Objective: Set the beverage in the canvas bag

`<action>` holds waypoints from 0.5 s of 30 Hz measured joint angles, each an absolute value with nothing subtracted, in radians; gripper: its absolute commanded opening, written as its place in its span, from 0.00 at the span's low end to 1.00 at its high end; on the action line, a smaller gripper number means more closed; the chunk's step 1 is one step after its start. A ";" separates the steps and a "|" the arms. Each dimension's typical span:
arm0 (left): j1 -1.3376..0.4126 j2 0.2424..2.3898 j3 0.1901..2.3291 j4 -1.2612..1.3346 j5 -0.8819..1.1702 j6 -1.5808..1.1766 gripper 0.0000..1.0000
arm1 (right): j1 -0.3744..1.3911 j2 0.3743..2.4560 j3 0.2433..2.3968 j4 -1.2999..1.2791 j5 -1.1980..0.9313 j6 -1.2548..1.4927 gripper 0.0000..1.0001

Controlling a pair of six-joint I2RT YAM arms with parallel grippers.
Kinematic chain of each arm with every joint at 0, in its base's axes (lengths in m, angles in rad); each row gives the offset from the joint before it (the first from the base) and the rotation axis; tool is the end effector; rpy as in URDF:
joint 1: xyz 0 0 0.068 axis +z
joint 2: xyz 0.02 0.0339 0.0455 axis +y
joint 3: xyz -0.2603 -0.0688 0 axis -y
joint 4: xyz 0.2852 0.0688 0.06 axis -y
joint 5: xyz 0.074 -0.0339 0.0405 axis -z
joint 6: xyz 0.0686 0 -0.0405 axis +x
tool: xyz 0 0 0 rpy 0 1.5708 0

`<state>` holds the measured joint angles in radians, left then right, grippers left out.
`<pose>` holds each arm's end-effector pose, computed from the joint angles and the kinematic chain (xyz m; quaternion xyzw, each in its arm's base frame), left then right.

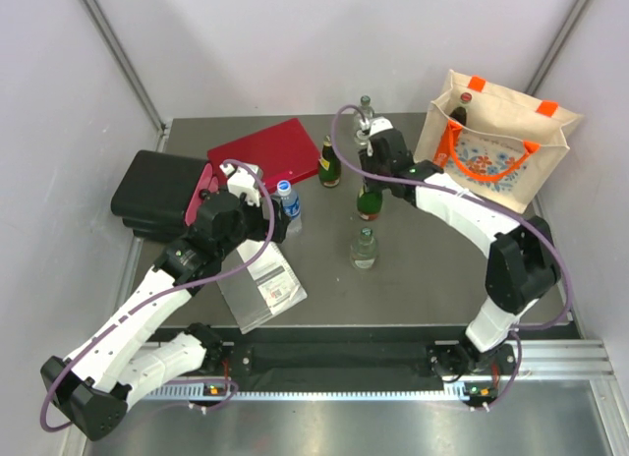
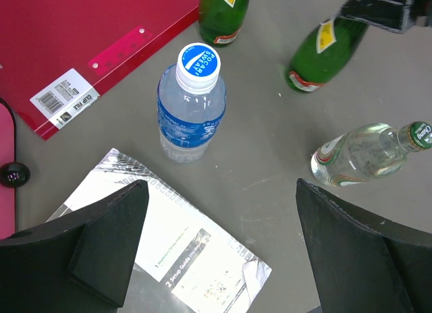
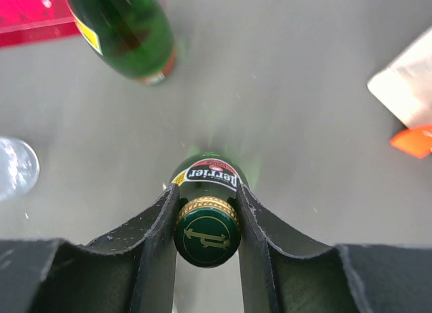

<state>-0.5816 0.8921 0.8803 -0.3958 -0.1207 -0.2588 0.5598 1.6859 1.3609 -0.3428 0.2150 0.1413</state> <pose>0.2326 -0.1430 0.3164 0.1013 0.8286 -0.1777 0.5212 0.3891 0.2266 0.2505 -0.1400 0.8848 0.0583 0.4406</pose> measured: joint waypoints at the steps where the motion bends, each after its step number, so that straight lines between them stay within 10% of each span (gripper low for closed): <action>1: -0.582 0.892 0.880 -0.396 -0.121 -0.259 0.94 | 0.553 1.675 1.361 -0.364 0.213 0.141 0.00; 15: -0.582 0.892 0.880 -0.396 -0.116 -0.259 0.94 | 0.347 1.511 1.519 -0.661 0.162 0.088 0.00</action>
<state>-0.5823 0.8921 0.8803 -0.3958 -0.1162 -0.2588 0.3473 1.5108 1.5192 -0.6613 0.1623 0.0883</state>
